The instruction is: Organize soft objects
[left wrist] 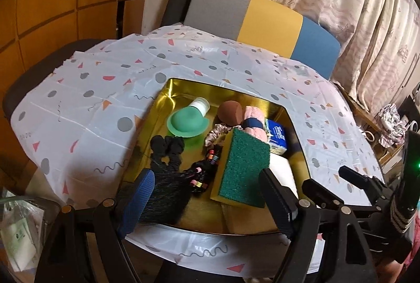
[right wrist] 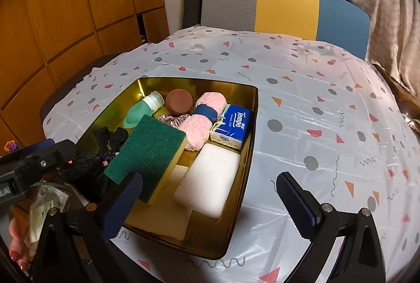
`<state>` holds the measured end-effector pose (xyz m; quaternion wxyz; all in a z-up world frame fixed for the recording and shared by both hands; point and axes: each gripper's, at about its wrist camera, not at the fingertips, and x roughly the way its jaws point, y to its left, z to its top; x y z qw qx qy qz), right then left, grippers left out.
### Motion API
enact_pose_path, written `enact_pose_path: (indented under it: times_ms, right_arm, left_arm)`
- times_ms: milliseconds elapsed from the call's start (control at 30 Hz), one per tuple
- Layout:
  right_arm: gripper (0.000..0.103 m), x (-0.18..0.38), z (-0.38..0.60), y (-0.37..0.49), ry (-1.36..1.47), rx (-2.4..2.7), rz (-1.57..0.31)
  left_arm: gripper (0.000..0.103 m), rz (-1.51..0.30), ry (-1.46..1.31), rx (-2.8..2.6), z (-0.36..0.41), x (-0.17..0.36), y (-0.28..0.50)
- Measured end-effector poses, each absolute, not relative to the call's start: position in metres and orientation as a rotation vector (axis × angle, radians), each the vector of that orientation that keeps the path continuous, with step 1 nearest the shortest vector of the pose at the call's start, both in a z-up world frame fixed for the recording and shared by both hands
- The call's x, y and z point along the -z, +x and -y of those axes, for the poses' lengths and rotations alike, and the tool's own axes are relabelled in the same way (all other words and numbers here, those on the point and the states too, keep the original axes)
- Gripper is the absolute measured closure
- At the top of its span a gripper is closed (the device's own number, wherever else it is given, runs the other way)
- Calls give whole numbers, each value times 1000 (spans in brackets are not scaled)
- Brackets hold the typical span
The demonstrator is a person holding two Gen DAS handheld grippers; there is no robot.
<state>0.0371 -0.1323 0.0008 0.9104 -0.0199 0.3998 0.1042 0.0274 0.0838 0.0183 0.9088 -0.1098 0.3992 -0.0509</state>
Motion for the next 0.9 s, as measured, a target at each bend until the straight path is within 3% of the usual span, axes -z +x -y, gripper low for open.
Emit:
enact_pose_path:
  times_ms: [900]
  right_arm:
    - [0, -17, 125, -6, -35, -45, -728]
  left_arm:
    - [21, -763, -79, 4, -70, -29, -1]
